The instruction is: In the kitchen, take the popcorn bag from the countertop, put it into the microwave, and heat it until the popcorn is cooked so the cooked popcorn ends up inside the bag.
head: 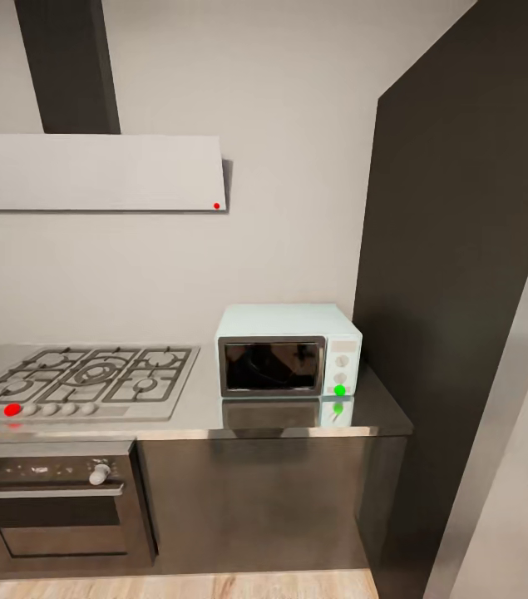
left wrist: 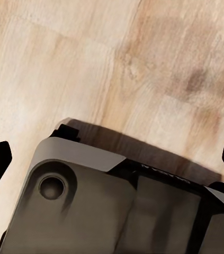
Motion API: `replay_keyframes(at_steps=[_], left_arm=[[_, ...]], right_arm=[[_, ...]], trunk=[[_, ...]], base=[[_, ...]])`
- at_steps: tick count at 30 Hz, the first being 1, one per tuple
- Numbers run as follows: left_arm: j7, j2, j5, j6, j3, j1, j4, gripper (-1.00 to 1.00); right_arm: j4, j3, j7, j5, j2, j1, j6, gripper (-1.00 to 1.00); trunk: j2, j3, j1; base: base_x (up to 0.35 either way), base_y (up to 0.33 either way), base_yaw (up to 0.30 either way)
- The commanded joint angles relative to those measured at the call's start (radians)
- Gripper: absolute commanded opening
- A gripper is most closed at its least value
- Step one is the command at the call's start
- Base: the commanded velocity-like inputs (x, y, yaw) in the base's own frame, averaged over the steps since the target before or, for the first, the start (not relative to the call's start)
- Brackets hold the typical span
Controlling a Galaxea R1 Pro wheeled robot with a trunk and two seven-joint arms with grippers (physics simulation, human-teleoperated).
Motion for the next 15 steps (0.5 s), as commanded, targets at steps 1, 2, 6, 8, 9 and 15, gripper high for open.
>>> replay_keyframes(at_steps=[1,2,6,8,9,15], left_arm=[[0.004,-0.003,0.006,-0.003,-0.010,0.007,0.000,1.00],[0.004,-0.005,0.003,-0.003,-0.011,0.013,-0.001,1.00],[0.004,-0.015,-0.035,-0.002,-0.012,0.021,0.000,1.00],[0.004,-0.015,-0.063,0.000,-0.012,0.023,0.000,1.00],[0.005,-0.012,-0.072,0.001,-0.013,0.023,0.000,1.00],[0.005,-0.003,-0.084,0.003,-0.014,0.023,-0.001,1.00]], right_arm=[[0.004,-0.009,-0.001,0.006,0.000,-0.001,-0.003,-1.00],[0.004,-0.009,-0.009,0.005,0.002,-0.001,-0.001,-1.00],[0.005,-0.010,-0.063,0.005,0.007,-0.001,0.003,-1.00],[0.006,-0.010,-0.069,0.005,0.007,-0.001,0.002,-1.00],[0.006,-0.010,-0.070,0.005,0.007,-0.001,0.002,-1.00],[0.005,-0.010,-0.071,0.006,0.006,-0.001,0.002,-1.00]], trunk=[[-0.001,-0.002,0.000],[-0.001,-0.002,0.000],[-0.001,-0.002,0.000],[-0.001,-0.002,0.000],[-0.001,-0.002,0.000],[-0.001,-0.002,0.000]], base=[[0.000,0.000,0.000],[0.000,0.000,0.000],[0.000,0.000,0.092],[0.000,0.000,0.239],[0.000,0.000,0.260],[0.000,0.000,0.271]])
